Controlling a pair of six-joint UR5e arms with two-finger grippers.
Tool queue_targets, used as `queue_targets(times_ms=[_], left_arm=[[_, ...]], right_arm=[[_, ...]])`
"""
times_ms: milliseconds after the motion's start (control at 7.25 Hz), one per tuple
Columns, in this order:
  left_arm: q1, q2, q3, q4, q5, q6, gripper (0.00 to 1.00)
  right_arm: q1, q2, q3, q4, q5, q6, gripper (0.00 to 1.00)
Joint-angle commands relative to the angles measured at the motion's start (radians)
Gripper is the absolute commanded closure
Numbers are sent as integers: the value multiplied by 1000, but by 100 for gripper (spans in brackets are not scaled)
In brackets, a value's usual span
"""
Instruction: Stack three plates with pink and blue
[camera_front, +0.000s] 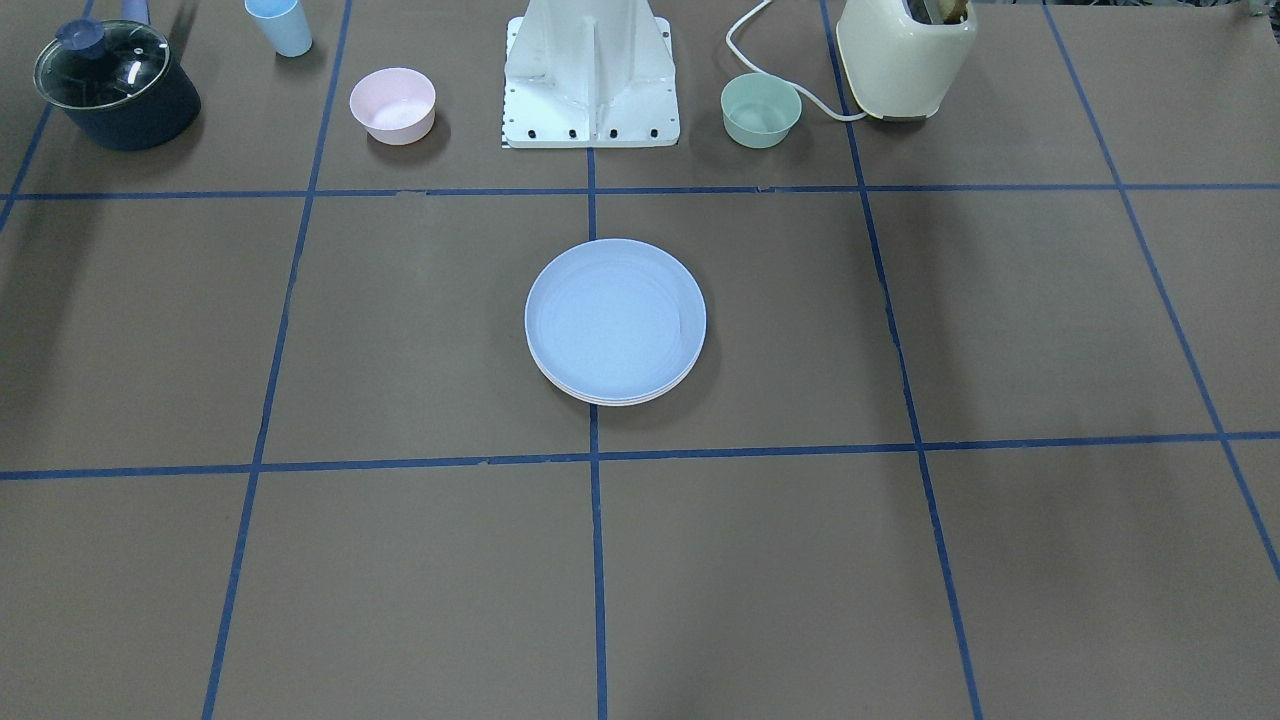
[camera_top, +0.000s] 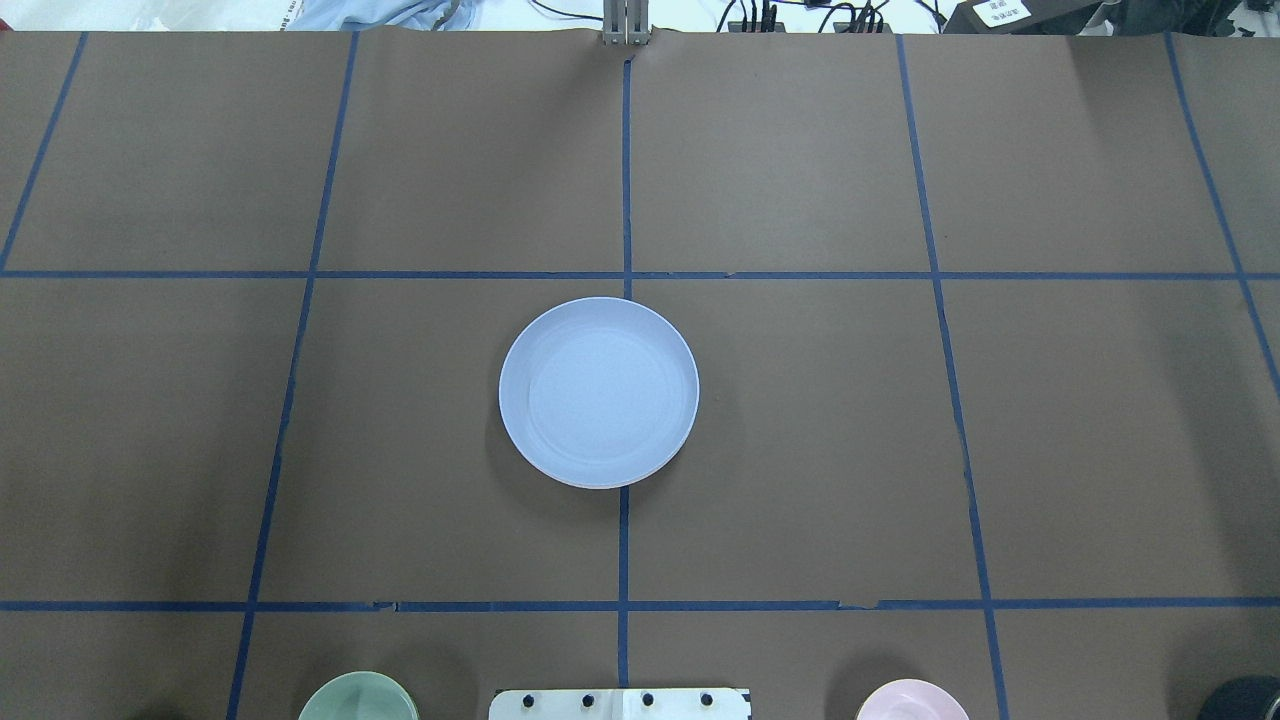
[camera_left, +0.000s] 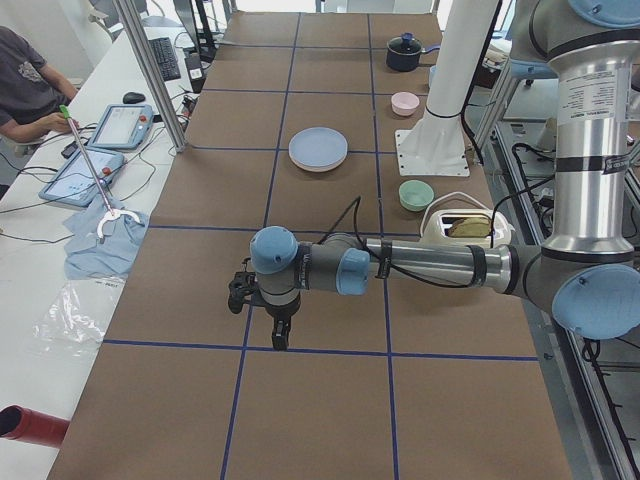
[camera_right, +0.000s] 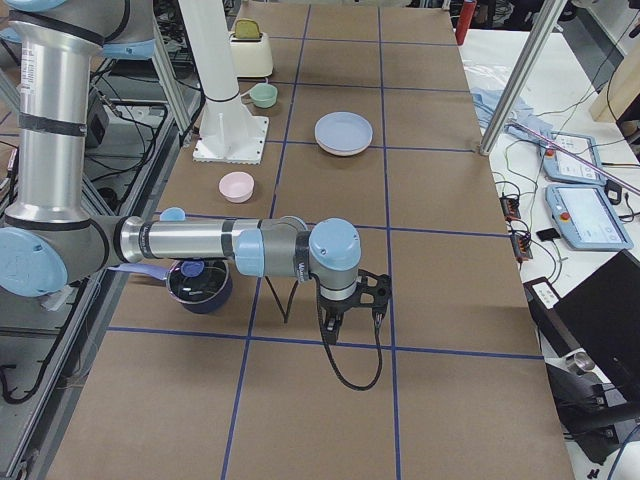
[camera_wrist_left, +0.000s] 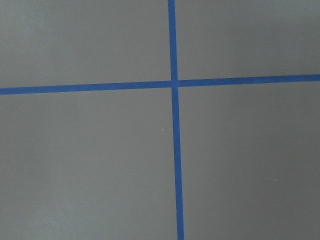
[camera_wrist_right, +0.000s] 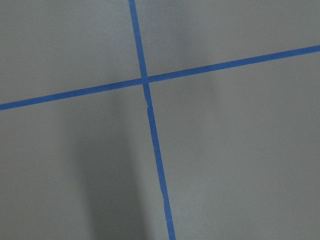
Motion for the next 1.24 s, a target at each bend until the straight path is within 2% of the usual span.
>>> queue_targets(times_ms=[0, 138, 1103], left_arm=[[0, 0, -2, 0, 0, 1, 0], [0, 0, -2, 0, 0, -1, 0], [0, -1, 0, 2, -2, -1, 0]], right_arm=[[0, -10, 7, -3, -2, -67, 0], [0, -14, 6, -12, 1, -142, 0], [-2, -14, -6, -13, 35, -143, 0]])
